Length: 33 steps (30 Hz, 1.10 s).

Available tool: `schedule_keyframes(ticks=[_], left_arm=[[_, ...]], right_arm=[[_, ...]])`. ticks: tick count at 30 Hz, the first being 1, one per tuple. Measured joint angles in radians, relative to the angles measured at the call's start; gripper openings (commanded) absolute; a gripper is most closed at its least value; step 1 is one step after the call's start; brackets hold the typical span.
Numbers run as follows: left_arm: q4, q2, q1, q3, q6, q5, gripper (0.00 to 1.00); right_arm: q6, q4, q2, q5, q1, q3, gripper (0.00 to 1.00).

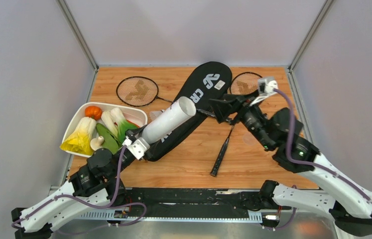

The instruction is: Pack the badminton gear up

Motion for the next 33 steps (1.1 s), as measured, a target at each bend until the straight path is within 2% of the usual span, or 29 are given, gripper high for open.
schedule_keyframes(ticks=[4, 7, 14, 18, 23, 28, 33], left_arm=[[0.005, -0.046, 0.0, 0.004, 0.003, -0.038, 0.52], [0.016, -0.1, 0.0, 0.028, 0.003, -0.061, 0.52], [0.042, -0.201, 0.0, 0.114, 0.002, -0.08, 0.52], [0.026, -0.22, 0.0, 0.166, 0.002, -0.079, 0.52], [-0.004, -0.248, 0.0, 0.212, -0.005, -0.078, 0.52], [-0.032, -0.288, 0.0, 0.232, -0.013, -0.074, 0.52], [-0.058, -0.293, 0.0, 0.244, -0.013, -0.074, 0.53]], right_arm=[[-0.012, 0.092, 0.128, 0.127, -0.002, -0.071, 0.69], [-0.015, 0.15, 0.283, 0.178, -0.014, -0.097, 0.67], [0.034, 0.276, 0.628, 0.155, -0.054, -0.093, 0.62], [0.045, 0.321, 0.837, 0.108, -0.062, -0.004, 0.56], [0.031, 0.352, 1.057, 0.04, -0.062, 0.136, 0.54], [0.021, 0.36, 1.22, -0.026, -0.061, 0.265, 0.54], [0.014, 0.365, 1.33, -0.031, -0.057, 0.357, 0.56]])
